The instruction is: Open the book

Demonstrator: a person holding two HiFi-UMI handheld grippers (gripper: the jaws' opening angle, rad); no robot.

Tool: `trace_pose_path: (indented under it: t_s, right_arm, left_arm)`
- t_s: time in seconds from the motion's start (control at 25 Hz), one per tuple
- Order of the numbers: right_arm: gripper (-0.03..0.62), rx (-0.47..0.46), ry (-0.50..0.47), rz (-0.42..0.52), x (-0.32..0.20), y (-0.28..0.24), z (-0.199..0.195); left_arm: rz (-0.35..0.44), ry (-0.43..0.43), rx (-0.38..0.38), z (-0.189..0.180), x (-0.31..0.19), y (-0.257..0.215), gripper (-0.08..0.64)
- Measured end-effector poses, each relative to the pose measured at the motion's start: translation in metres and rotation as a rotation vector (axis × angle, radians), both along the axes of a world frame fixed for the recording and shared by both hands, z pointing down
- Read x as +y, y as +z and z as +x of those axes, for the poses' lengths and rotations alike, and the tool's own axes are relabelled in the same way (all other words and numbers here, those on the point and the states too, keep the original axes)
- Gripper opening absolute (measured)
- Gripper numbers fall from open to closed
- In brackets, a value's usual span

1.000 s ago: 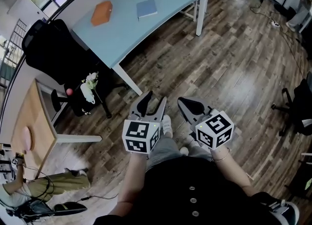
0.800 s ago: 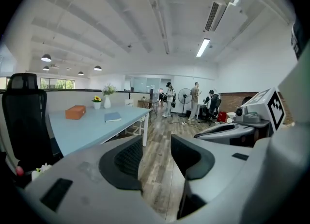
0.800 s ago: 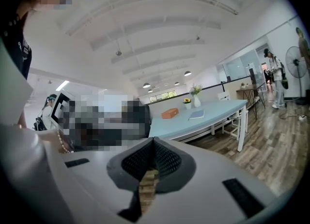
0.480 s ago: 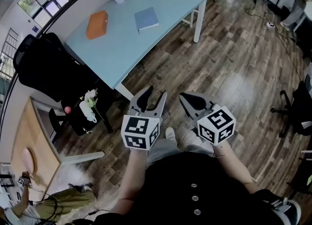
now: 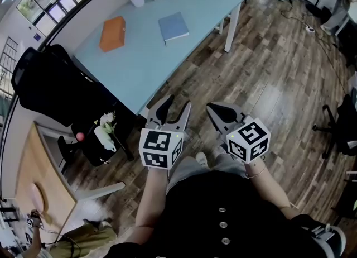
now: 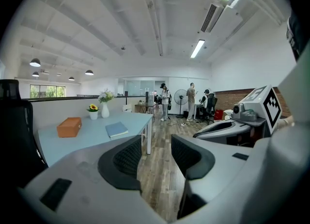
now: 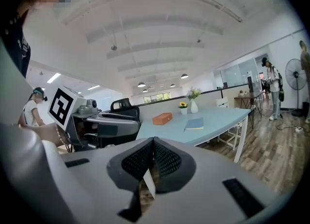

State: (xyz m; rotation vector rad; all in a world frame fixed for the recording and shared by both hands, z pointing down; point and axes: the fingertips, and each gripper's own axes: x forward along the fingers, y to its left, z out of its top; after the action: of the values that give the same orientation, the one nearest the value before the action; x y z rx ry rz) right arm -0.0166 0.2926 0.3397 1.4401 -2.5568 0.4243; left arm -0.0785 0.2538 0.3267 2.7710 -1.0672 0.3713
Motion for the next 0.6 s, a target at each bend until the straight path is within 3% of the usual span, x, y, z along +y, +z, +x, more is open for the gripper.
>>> trace_pose_path:
  t_s: [0.6]
  right_arm:
    - [0.002,-0.007,-0.013,-0.075,-0.045,0.023,0.008]
  left_arm:
    - [-0.032,-0.027,-0.007,-0.003,-0.041,0.019,0.178]
